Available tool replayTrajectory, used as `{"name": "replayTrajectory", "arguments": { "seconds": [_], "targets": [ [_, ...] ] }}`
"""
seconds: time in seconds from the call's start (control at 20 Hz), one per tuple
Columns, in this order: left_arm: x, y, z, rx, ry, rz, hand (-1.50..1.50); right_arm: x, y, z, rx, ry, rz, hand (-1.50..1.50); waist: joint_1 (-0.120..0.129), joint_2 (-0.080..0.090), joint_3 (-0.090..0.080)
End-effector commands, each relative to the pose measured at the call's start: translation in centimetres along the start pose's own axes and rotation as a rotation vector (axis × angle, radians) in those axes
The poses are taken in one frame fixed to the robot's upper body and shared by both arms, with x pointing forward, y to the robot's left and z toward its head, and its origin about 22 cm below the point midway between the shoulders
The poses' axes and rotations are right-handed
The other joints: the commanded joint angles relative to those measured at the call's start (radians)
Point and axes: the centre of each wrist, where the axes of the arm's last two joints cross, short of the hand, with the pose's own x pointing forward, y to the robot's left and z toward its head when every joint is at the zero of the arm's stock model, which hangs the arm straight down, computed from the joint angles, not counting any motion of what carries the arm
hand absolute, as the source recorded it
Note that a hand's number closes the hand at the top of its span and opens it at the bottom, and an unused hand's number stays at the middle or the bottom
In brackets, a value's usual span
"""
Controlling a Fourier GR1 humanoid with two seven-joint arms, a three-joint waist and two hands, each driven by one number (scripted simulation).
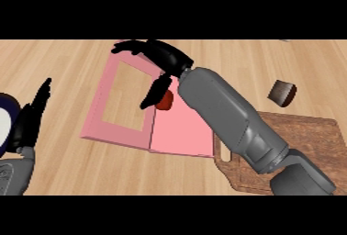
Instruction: Pick the bell pepper from the cutting board and place it in the cardboard box
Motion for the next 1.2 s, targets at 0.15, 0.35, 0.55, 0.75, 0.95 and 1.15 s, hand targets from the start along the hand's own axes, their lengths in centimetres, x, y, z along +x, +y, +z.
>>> {"name": "replayTrajectory", "arguments": {
  "seconds": [0.15,0.35,0.55,0.75,0.95,1.15],
  "targets": [
    [-0.1,0.5,0.1,0.021,0.015,0.004,0.0,-0.2,-1.7,0.1,-0.201,-0.068,-0.218,-1.5,-0.026,-0.004,0.001],
    [-0.9,1.2,0.9,0.032,0.034,0.006,0.0,-1.4,-6.1,1.4,-0.215,-0.088,-0.307,-1.5,-0.046,-0.006,0.001],
    [-1.6,0.2,1.6,0.037,0.031,0.019,0.0,-4.6,-9.6,4.9,-0.247,-0.085,-0.343,-1.5,-0.039,0.0,0.001],
    [-1.1,1.1,1.3,0.024,0.019,0.019,0.0,-5.2,-15.2,8.3,-0.298,-0.032,-0.345,-1.5,-0.03,0.004,0.001],
    [-1.1,0.5,0.7,0.015,-0.008,0.007,0.0,-5.8,-18.4,11.3,-0.349,-0.011,-0.318,-1.5,-0.018,0.017,0.001],
    [0.0,-0.8,1.0,0.016,-0.006,0.021,0.0,-8.8,-19.5,16.5,-0.317,0.008,-0.289,-1.5,-0.013,0.02,0.003]
  ]
}}
